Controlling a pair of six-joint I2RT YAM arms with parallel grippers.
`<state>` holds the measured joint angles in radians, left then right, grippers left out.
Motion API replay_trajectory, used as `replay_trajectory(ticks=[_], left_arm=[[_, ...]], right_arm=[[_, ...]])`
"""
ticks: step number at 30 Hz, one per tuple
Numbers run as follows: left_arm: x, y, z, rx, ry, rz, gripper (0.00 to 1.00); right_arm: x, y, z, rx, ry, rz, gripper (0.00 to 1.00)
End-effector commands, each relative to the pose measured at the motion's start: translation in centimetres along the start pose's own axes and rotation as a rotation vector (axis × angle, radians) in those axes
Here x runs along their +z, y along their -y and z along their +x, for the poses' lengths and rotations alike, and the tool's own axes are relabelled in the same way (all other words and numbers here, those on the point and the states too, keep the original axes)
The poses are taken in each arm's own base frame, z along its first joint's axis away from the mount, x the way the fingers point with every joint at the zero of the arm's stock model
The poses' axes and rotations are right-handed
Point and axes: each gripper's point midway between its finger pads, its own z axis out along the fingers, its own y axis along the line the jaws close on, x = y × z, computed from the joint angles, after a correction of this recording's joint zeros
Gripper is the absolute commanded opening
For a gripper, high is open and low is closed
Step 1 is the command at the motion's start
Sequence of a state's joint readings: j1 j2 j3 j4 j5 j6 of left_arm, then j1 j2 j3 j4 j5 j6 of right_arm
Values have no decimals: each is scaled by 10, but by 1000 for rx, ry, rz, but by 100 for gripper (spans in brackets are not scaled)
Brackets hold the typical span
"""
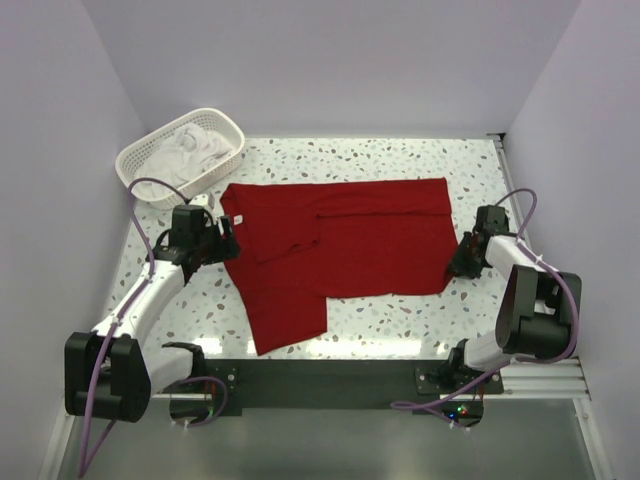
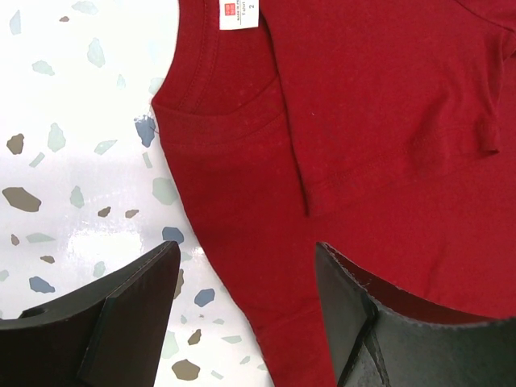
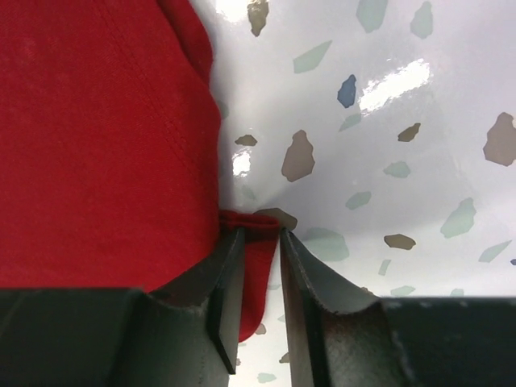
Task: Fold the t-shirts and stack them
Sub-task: Fold the tshirt
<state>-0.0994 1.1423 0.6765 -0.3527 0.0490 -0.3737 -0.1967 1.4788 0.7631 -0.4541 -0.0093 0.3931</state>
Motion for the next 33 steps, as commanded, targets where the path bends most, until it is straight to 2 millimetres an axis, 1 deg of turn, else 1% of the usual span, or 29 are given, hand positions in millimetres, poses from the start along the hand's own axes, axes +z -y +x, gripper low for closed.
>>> replay_trajectory(ticks=[1, 2, 4, 5, 6, 7, 10, 15, 16, 17, 19, 23, 28, 30, 33], left_arm=[[-3, 7, -15, 32, 62, 30, 72], [-3, 6, -15, 31, 62, 29, 72], [-3, 7, -15, 32, 63, 31, 72], [-3, 6, -14, 31, 61, 29, 72], [-3, 7, -14, 34, 61, 32, 72], [-3, 7, -15, 33, 62, 31, 72], [-4, 7, -16, 35, 65, 30, 73], [-4, 7, -15, 36, 62, 31, 73], [-5, 7, -16, 36, 65, 32, 73], [-5, 7, -15, 36, 64, 34, 73], [-6, 8, -16, 37, 65, 35, 73], [-6, 7, -15, 36, 64, 33, 73], [-7, 7, -15, 33, 65, 30, 73], [-7, 6, -15, 32, 65, 29, 73], [-7, 6, -14, 28, 64, 28, 73]], right_arm=[[7, 12, 4, 11, -10, 62, 27], [6, 14, 6, 3, -21, 70, 22], [7, 17, 8, -1, -34, 87, 15], [6, 19, 10, -3, -44, 97, 6], [5, 21, 11, -4, -46, 108, 2], [2, 25, 9, -6, -38, 127, 0], [-9, 37, 12, 8, -43, 188, 0], [-25, 46, 18, 68, -55, 237, 0], [-27, 49, 23, 74, -70, 251, 0], [-31, 51, 22, 90, -53, 262, 0], [-35, 55, 27, 98, -56, 282, 0], [-43, 65, 31, 125, -37, 329, 0], [-65, 74, 23, 149, 52, 369, 0], [-69, 75, 20, 160, 83, 365, 0], [-73, 75, 20, 173, 116, 354, 19]])
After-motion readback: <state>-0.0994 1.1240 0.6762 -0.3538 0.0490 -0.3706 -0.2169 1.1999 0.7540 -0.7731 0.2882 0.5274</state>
